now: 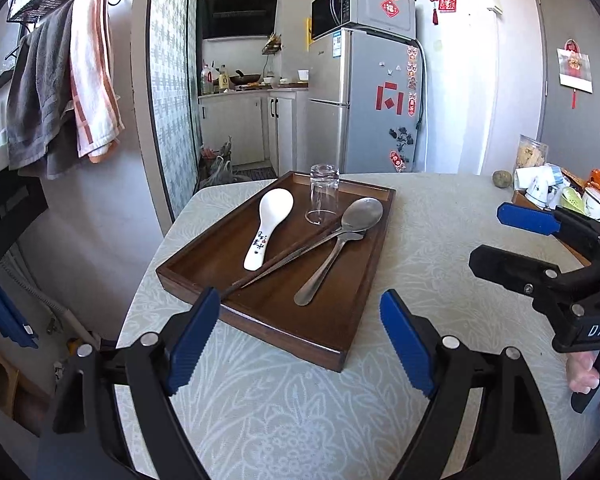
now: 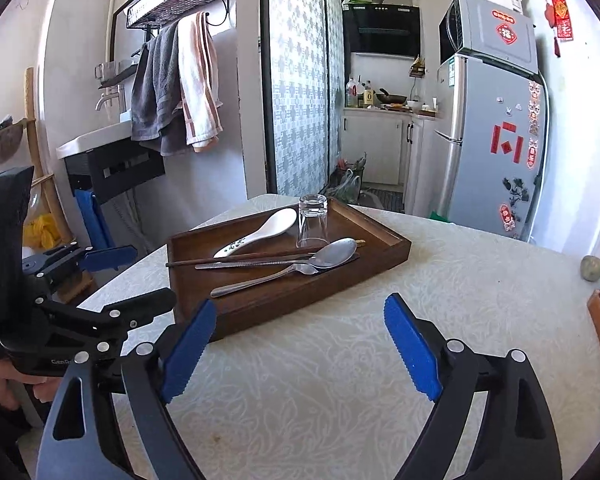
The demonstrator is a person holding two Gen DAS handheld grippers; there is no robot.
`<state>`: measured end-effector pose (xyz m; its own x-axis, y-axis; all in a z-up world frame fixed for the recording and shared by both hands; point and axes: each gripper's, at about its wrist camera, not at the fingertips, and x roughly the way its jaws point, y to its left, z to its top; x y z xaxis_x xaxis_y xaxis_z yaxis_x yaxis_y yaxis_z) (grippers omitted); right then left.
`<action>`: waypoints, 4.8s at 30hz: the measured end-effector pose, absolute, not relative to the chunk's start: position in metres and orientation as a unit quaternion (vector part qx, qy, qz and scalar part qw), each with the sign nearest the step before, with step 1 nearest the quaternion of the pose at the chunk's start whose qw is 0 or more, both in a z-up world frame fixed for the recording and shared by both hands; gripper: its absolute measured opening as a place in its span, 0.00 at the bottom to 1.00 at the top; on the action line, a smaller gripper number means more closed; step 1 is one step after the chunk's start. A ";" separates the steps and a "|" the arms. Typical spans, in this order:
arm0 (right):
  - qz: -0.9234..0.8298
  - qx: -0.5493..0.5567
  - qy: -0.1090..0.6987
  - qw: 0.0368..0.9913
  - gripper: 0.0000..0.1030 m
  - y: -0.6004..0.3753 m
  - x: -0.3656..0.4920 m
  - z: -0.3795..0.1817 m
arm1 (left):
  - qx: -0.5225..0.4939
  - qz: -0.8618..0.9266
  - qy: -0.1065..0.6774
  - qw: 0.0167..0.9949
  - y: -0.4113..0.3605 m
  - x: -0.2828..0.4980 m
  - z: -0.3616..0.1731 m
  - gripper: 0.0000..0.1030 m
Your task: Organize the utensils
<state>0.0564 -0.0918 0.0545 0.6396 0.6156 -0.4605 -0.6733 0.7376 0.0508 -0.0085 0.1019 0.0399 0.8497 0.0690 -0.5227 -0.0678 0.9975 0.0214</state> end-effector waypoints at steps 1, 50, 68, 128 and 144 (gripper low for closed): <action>0.356 -0.061 0.229 0.904 0.85 -0.093 0.056 0.054 | 0.000 0.035 0.270 0.962 0.102 -0.009 0.040 0.83; 0.341 -0.052 0.229 0.910 0.97 -0.093 0.054 0.043 | 0.001 0.053 0.257 0.965 0.110 -0.012 0.044 0.97; 0.343 -0.055 0.228 0.910 0.97 -0.091 0.052 0.042 | 0.000 0.047 0.257 0.965 0.109 -0.012 0.044 0.97; 0.343 -0.056 0.228 0.909 0.97 -0.091 0.052 0.042 | 0.002 0.050 0.258 0.965 0.109 -0.012 0.045 0.97; 0.344 -0.057 0.228 0.909 0.97 -0.091 0.053 0.042 | 0.003 0.048 0.258 0.965 0.109 -0.012 0.045 0.97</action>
<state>0.0530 -0.0906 0.0415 0.6598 0.5992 -0.4535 -0.6508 0.7574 0.0538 -0.0116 0.1087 0.0450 0.8626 0.0947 -0.4970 -0.0921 0.9953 0.0299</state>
